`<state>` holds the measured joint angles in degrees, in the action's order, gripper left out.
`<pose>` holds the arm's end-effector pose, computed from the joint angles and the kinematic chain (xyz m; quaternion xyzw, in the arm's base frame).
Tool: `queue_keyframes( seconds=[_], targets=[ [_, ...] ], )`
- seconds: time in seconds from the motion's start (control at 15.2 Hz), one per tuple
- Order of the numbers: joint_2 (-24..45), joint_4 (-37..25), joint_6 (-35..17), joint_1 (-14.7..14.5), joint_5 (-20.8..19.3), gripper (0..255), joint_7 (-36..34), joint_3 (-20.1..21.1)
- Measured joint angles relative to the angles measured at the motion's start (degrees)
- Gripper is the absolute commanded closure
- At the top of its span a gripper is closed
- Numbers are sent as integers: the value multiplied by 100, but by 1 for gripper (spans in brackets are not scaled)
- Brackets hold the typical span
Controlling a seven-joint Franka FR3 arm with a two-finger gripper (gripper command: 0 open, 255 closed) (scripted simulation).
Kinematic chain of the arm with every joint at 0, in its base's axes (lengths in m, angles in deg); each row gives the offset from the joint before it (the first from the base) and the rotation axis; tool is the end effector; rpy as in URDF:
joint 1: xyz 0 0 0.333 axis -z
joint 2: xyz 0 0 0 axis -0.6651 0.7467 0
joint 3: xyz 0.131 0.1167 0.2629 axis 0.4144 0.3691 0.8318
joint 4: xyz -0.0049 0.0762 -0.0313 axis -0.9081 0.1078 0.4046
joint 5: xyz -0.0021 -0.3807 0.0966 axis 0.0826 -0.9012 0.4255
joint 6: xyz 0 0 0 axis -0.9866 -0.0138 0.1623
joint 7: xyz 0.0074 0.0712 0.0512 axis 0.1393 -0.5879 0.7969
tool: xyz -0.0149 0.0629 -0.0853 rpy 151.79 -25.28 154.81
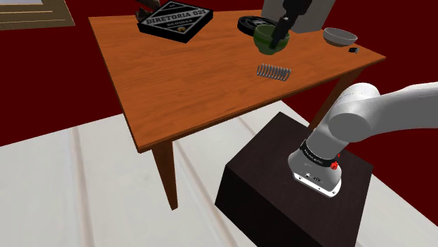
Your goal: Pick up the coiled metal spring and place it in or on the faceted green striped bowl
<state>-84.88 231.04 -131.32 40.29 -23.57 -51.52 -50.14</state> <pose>0.2985 -0.0250 0.5669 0.9922 0.0799 0.0826 0.0481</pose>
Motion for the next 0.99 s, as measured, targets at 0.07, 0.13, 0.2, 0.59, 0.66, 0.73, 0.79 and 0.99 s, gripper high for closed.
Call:
queue_keyframes(
  seconds=[0.07, 0.13, 0.2, 0.59, 0.66, 0.73, 0.79, 0.99],
  targets=[
    [-44, 159, -65, -42, -48, 0, 141, -38],
    [-157, 356, -98, -84, -91, 0, 272, -61],
    [-278, 594, -165, -119, -148, 0, 411, -100],
    [-434, 1333, -616, -189, -356, 0, 779, -254],
    [-422, 1401, -695, -178, -377, 0, 790, -276],
    [-396, 1461, -782, -173, -391, 0, 788, -290],
    [-344, 1508, -879, -168, -407, 0, 786, -306],
    [-340, 1618, -996, -152, -432, 0, 787, -328]
  ],
)
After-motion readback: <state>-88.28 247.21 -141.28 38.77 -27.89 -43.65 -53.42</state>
